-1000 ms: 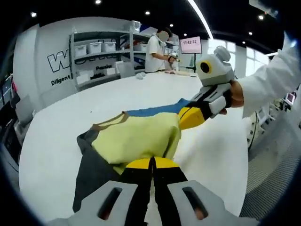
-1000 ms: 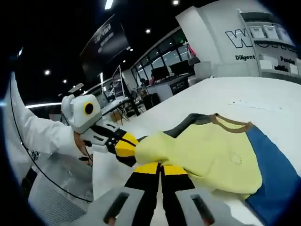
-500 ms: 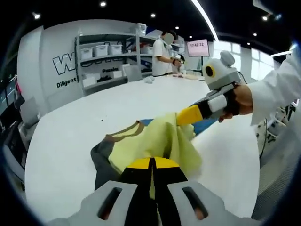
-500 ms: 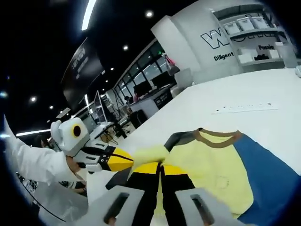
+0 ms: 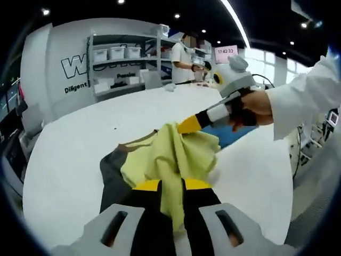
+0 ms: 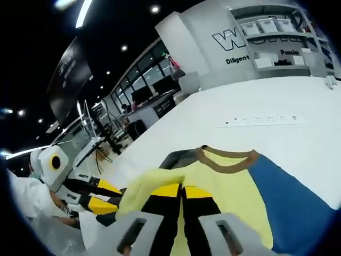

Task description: Fold the garment on the visible template until the final outline fits inside the template.

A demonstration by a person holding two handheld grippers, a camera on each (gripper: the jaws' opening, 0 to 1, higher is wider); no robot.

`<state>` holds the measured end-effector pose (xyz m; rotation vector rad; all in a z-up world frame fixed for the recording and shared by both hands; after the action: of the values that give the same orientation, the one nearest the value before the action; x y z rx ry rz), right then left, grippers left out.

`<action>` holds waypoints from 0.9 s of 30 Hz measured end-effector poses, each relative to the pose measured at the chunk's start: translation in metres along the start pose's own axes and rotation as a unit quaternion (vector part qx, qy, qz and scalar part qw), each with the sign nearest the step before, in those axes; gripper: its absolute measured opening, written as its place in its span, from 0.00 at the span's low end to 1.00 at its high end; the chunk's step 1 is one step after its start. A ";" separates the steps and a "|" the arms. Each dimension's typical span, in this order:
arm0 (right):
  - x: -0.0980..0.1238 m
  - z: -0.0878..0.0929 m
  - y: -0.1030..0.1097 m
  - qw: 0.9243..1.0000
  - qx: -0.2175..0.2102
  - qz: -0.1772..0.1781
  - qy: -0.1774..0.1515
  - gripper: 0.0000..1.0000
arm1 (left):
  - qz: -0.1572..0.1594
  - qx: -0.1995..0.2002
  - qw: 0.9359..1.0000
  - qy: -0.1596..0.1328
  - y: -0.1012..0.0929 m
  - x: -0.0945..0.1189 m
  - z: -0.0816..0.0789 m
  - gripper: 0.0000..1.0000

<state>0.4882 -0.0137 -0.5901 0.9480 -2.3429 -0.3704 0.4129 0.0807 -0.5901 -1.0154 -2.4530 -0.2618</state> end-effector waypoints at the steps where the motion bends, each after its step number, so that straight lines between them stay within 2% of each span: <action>1: -0.001 0.000 -0.002 1.000 -0.003 0.003 0.001 0.00 | -0.001 -0.011 1.000 0.007 -0.001 -0.001 0.004 0.18; 5: -0.007 0.003 -0.008 1.000 -0.019 0.012 0.009 0.00 | 0.004 -0.015 1.000 0.020 -0.004 -0.007 0.010 0.22; 7: -0.008 0.003 -0.010 1.000 -0.023 0.014 0.009 0.00 | 0.004 -0.015 1.000 0.023 -0.003 -0.010 0.012 0.21; 9: -0.009 0.003 -0.011 0.999 -0.027 0.015 0.008 0.00 | -0.001 -0.014 0.999 0.048 0.000 -0.014 0.020 0.15; 11: -0.008 0.004 -0.011 0.999 -0.029 0.014 0.009 0.00 | -0.004 -0.015 0.998 0.058 0.003 -0.016 0.024 0.04; 12: -0.008 0.004 -0.011 0.999 -0.028 0.013 0.009 0.00 | -0.003 -0.011 0.998 0.056 0.004 -0.016 0.023 0.00; 18: -0.005 0.011 -0.011 0.999 -0.023 0.000 0.022 0.00 | -0.007 0.038 0.998 0.051 0.012 -0.017 0.020 0.00; 21: -0.004 0.015 -0.013 0.999 -0.026 0.000 0.028 0.06 | -0.009 0.054 0.997 0.049 0.017 -0.017 0.020 0.00; 27: 0.000 0.018 -0.013 0.999 -0.020 -0.002 0.034 0.11 | -0.020 0.083 0.995 0.052 0.022 -0.020 0.020 0.00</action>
<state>0.4843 -0.0221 -0.6099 0.9326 -2.2646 -0.3792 0.4335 0.0909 -0.6175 -0.8617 -2.3577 -0.1192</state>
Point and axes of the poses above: the point that each gripper's makers call its tool centre point, and the gripper's own axes: x roughly backward along the fingers, y roughly to its left, z roughly out of its underside, the point moved 1 cm from there along x, roughly backward along the fingers, and after that the axes turned 2 degrees about -z, right-handed, at the moved point
